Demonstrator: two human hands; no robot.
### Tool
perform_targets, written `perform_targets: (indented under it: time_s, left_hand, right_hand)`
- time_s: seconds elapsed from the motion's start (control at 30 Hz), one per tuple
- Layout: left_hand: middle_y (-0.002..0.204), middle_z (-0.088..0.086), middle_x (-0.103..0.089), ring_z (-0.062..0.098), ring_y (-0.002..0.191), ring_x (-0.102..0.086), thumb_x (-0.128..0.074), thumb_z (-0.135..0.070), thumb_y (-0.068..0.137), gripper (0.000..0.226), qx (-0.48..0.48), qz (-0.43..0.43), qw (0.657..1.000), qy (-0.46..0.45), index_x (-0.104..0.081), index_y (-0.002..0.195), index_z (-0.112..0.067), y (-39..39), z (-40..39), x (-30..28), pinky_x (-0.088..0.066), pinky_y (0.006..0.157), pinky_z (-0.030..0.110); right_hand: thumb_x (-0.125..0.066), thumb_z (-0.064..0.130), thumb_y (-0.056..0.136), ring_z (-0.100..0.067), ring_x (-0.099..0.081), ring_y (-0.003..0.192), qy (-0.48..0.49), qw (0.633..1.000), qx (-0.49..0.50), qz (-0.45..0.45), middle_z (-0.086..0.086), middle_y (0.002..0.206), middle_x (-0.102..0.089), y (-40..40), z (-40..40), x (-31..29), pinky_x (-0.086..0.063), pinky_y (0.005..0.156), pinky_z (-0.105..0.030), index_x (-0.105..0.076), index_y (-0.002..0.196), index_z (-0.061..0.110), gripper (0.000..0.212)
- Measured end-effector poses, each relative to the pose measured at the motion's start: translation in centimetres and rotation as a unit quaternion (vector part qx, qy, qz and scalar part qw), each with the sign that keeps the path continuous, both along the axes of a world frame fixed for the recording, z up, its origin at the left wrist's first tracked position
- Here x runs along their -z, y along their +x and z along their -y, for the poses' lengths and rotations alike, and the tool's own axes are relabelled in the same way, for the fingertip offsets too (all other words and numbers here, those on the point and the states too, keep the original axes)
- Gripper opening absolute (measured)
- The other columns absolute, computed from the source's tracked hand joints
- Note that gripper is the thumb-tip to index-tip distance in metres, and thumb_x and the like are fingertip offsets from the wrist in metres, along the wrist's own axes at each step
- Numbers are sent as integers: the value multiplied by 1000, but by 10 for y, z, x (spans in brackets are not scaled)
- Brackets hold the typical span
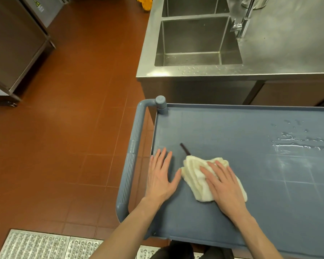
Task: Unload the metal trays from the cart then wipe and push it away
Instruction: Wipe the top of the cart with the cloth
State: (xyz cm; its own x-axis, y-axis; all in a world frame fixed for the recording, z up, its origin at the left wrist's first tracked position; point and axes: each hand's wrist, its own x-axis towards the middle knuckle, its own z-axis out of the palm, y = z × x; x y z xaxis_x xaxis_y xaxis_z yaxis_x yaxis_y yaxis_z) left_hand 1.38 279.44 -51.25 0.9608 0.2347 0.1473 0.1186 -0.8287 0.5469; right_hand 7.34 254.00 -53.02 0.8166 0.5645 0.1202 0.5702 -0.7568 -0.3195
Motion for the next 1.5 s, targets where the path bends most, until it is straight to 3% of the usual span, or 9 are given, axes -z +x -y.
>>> perform_targets:
  time_s: [0.13, 0.27, 0.43, 0.6, 0.77, 0.97, 1.1, 1.2, 1.5]
  left_hand:
    - [173, 1, -30, 17, 164, -14, -53, -51, 103, 69, 5, -3, 1000, 20, -42, 161, -17, 0, 0, 2, -9, 134, 44]
    - [174, 0, -26, 16, 164, -11, -52, -52, 103, 72, 15, -8, 999, 30, -35, 165, -19, 0, 0, 2, -6, 134, 45]
    - [176, -2, -19, 15, 165, -6, -51, -53, 103, 76, 14, -17, 1000, 18, -25, 168, -22, 1, -2, -1, -6, 134, 45]
    - [177, -1, -15, 16, 165, -4, -41, -58, 106, 76, 9, -13, 1000, -18, -21, 169, -21, 2, -3, -3, -12, 133, 47]
    - [178, -1, -5, 18, 165, -2, -36, -61, 107, 75, 2, -9, 1000, -27, -18, 169, -22, -1, -4, -4, -6, 134, 41]
    - [178, 1, -9, 20, 165, -2, -30, -66, 105, 79, 7, -15, 1000, -19, -22, 168, -20, -3, -4, -1, -11, 133, 47]
    - [178, 0, -10, 18, 165, 0, -37, -64, 105, 77, 9, -23, 1000, -4, -22, 168, -22, -3, -3, -2, -5, 134, 42]
    - [178, -1, -11, 16, 165, 0, -41, -61, 104, 77, 12, -32, 999, 21, -23, 168, -23, -2, -1, -2, -3, 134, 41]
    - [174, 4, -27, 23, 164, -15, -48, -55, 103, 71, 5, -36, 996, 82, -39, 162, -16, 3, -1, 7, -6, 134, 46]
  right_hand:
    - [-36, 28, 106, -35, -36, 150, 6, 987, 164, 1, -7, 156, -48, 18, 15, -5, -27, 120, -51, -51, 151, 24, 47]
    - [-31, 28, 106, -38, -34, 150, -19, 981, 192, -15, -8, 159, -45, 49, -8, -7, -29, 120, -56, -47, 153, 23, 50]
    - [-30, 43, 106, -36, -33, 153, -19, 992, 120, -29, -7, 161, -44, 72, -72, -16, -24, 123, -56, -45, 156, 28, 54]
    - [-30, 52, 108, -29, -26, 158, -37, 998, -39, -27, -1, 166, -38, 53, -119, -17, -18, 128, -53, -39, 160, 33, 57]
    - [-39, 43, 107, -21, -19, 160, -49, 987, -152, -7, 6, 169, -33, 23, -108, -18, -14, 129, -46, -37, 160, 36, 54]
    - [-35, 40, 112, -17, -22, 159, -34, 984, -172, -12, 9, 166, -38, -4, -54, -14, -17, 129, -42, -47, 154, 36, 44]
    - [-30, 40, 112, -15, -20, 159, -30, 994, -102, -39, 15, 169, -29, -12, -12, -15, -12, 129, -39, -31, 160, 45, 48]
    - [-33, 36, 110, -16, -25, 157, -21, 998, -35, -37, 12, 166, -34, -8, 18, -12, -12, 129, -36, -39, 157, 42, 48]
    - [-33, 33, 105, -35, -36, 151, -24, 977, 210, -18, -8, 159, -46, 37, 110, -13, -30, 118, -53, -52, 151, 27, 51]
